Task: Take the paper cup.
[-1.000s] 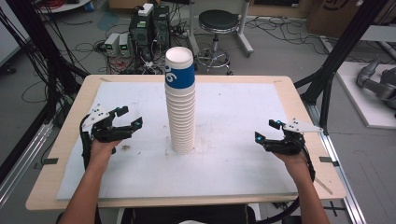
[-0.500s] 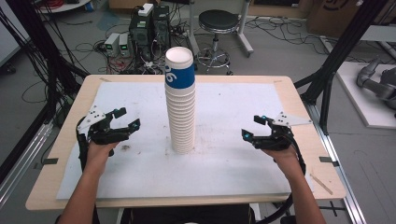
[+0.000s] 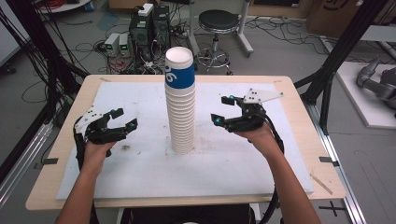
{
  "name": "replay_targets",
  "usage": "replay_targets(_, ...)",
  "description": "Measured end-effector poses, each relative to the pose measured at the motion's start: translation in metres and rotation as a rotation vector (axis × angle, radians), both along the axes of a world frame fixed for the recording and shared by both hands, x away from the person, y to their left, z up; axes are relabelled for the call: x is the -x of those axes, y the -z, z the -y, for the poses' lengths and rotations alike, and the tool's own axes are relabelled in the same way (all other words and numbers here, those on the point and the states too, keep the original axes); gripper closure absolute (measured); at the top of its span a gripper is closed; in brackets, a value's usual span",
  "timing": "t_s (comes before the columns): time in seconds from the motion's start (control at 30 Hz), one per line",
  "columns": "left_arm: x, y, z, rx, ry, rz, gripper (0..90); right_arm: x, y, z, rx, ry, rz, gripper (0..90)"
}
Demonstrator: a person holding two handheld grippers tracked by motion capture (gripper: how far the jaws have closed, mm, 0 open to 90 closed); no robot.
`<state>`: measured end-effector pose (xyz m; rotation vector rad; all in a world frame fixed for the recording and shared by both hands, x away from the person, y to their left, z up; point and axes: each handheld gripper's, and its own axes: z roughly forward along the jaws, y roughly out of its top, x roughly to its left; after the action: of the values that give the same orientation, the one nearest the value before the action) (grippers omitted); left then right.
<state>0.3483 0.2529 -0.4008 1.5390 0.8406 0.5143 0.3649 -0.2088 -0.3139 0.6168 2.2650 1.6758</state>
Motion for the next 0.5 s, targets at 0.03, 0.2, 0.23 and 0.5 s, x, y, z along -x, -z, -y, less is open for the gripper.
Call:
replay_targets(0.03,0.000,0.000,0.000,0.001,0.004,-0.003,18.0,-0.002,-0.005,-0.004,-0.004,-0.011,0.007,18.9)
replay_targets(0.2,0.000,0.000,0.001,0.001,0.012,-0.005,18.0,-0.010,-0.023,-0.026,-0.019,-0.071,0.017,18.9)
replay_targets(0.23,0.000,0.000,0.002,-0.003,0.013,-0.005,18.0,-0.011,-0.026,-0.031,-0.020,-0.089,0.018,19.0)
replay_targets(0.5,0.000,-0.001,0.001,0.001,0.014,-0.005,18.0,-0.013,-0.043,-0.056,-0.024,-0.158,0.053,18.9)
